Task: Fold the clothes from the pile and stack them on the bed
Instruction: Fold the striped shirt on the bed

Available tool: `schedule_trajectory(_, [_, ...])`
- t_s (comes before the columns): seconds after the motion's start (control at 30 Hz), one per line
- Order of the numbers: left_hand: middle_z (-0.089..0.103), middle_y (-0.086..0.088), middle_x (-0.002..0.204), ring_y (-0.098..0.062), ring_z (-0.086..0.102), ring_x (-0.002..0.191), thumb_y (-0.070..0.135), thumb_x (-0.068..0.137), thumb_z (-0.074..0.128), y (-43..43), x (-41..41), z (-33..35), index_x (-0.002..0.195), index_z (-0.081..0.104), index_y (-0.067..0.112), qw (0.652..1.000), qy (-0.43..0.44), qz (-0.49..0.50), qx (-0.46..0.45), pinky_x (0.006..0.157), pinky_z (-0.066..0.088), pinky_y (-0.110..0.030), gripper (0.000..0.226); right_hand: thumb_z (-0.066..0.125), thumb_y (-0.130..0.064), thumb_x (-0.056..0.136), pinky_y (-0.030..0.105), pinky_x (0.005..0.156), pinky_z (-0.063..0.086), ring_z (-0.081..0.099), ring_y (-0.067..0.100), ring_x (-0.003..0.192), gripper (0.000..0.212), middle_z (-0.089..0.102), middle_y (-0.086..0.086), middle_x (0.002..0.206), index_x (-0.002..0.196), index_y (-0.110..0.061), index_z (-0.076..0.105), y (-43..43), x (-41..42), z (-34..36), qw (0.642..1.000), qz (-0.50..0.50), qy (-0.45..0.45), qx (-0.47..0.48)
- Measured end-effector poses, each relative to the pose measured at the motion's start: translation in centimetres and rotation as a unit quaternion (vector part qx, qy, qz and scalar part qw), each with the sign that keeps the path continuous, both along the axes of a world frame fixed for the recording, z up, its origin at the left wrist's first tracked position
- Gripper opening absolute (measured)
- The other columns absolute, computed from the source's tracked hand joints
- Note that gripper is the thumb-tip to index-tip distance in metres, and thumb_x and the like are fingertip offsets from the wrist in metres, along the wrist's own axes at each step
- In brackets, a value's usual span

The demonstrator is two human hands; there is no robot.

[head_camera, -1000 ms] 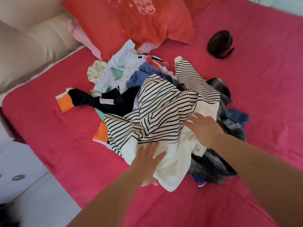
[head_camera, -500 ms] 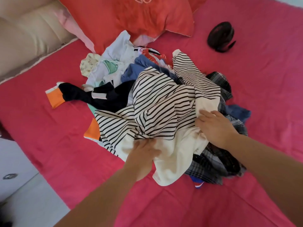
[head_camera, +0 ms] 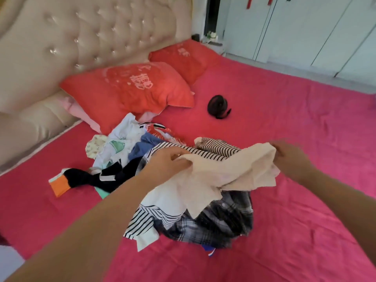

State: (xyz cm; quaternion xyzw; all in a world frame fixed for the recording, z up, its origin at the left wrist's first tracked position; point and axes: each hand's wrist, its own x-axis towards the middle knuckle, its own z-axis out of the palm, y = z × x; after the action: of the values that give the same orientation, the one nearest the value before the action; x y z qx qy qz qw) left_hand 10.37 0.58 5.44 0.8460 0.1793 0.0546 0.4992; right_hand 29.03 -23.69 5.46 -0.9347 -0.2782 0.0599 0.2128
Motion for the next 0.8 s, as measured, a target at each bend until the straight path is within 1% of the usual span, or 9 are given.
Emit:
schedule_trajectory(0.07, [0.048,0.015,0.053,0.001,0.039,0.053,0.029,0.083,0.059,-1.6,1.3,2.6,0.054,0.057,0.035,0.999,-0.027,0.005,-0.024,0.056,0.032,-0.02,0.029,0.038,-0.024,0.092,0.038,0.071,0.039,0.056,0.036,0.092,0.032,0.063,0.018,0.099,0.103,-0.001,0.057,-2.5,0.2,2.8,0.999,-0.05,-0.008,0.008])
schedule_trajectory(0.17, [0.043,0.011,0.053,0.0,0.033,0.051,0.023,0.089,0.058,-4.4,3.2,5.7,0.057,0.056,0.026,0.997,-0.068,0.019,-0.023,0.05,0.027,-0.018,0.033,0.042,-0.02,0.093,0.037,0.072,0.044,0.058,0.034,0.089,0.025,0.064,0.017,0.095,0.101,-0.003,0.058,-6.7,-0.4,6.6,0.993,-0.105,-0.011,0.043])
schedule_trajectory(0.27, [0.049,0.0,0.066,-0.013,0.039,0.063,0.026,0.094,0.049,-8.4,4.6,8.6,0.074,0.061,0.01,0.996,-0.069,0.006,0.048,0.055,0.031,-0.022,0.029,0.047,-0.024,0.093,0.026,0.058,0.036,0.051,0.024,0.07,0.024,0.063,0.015,0.083,0.091,-0.003,0.058,-11.4,-2.7,10.0,0.988,-0.139,-0.035,0.052])
schedule_trajectory(0.33, [0.043,-0.002,0.06,-0.016,0.035,0.061,0.031,0.094,0.046,-11.2,4.9,9.9,0.063,0.05,0.01,0.993,-0.061,-0.019,0.1,0.054,0.026,-0.028,0.038,0.048,-0.039,0.09,0.025,0.054,0.031,0.048,0.017,0.062,0.031,0.061,0.008,0.073,0.082,-0.01,0.057,-14.3,-4.7,11.6,0.987,-0.152,-0.031,0.042])
schedule_trajectory(0.43, [0.037,0.001,0.053,-0.018,0.033,0.058,0.024,0.094,0.048,-14.9,4.3,11.2,0.055,0.035,0.015,0.983,-0.044,-0.072,0.163,0.049,0.022,-0.025,0.042,0.046,-0.05,0.078,0.024,0.052,0.031,0.049,0.008,0.06,0.029,0.057,-0.002,0.065,0.069,-0.023,0.051,-18.7,-8.1,13.4,0.983,-0.182,0.002,0.027])
schedule_trajectory(0.6, [0.058,-0.013,0.069,-0.022,0.044,0.065,0.044,0.082,0.033,-19.0,3.3,13.5,0.072,0.057,0.002,0.955,-0.033,-0.157,0.248,0.052,0.024,-0.029,0.049,0.06,-0.042,0.08,0.029,0.056,0.036,0.054,0.012,0.061,0.028,0.06,-0.006,0.058,0.063,-0.021,0.062,-24.9,-11.9,16.7,0.971,-0.224,0.079,0.036])
schedule_trajectory(0.67, [0.046,-0.004,0.061,-0.02,0.039,0.062,0.037,0.09,0.04,-21.1,3.9,14.2,0.064,0.048,0.007,0.947,-0.037,-0.157,0.278,0.05,0.024,-0.025,0.041,0.063,-0.03,0.083,0.028,0.055,0.035,0.053,0.012,0.061,0.023,0.061,-0.003,0.06,0.064,-0.017,0.063,-26.9,-11.4,17.5,0.968,-0.23,0.091,0.04])
schedule_trajectory(0.73, [0.038,-0.002,0.057,-0.024,0.037,0.065,0.027,0.093,0.045,-23.4,5.6,13.6,0.056,0.035,0.013,0.949,-0.034,-0.128,0.285,0.052,0.022,-0.032,0.04,0.061,-0.029,0.084,0.029,0.058,0.036,0.054,0.014,0.064,0.021,0.064,0.001,0.067,0.068,-0.016,0.063,-28.4,-9.7,16.6,0.969,-0.232,0.086,0.014])
schedule_trajectory(0.8, [0.051,-0.006,0.066,-0.029,0.047,0.075,0.027,0.093,0.047,-25.8,8.2,11.1,0.059,0.042,0.016,0.96,-0.021,-0.112,0.258,0.059,0.024,-0.033,0.036,0.057,-0.032,0.087,0.031,0.064,0.038,0.059,0.022,0.077,0.023,0.068,0.008,0.083,0.079,-0.012,0.065,-29.8,-7.0,13.8,0.965,-0.251,0.072,-0.015])
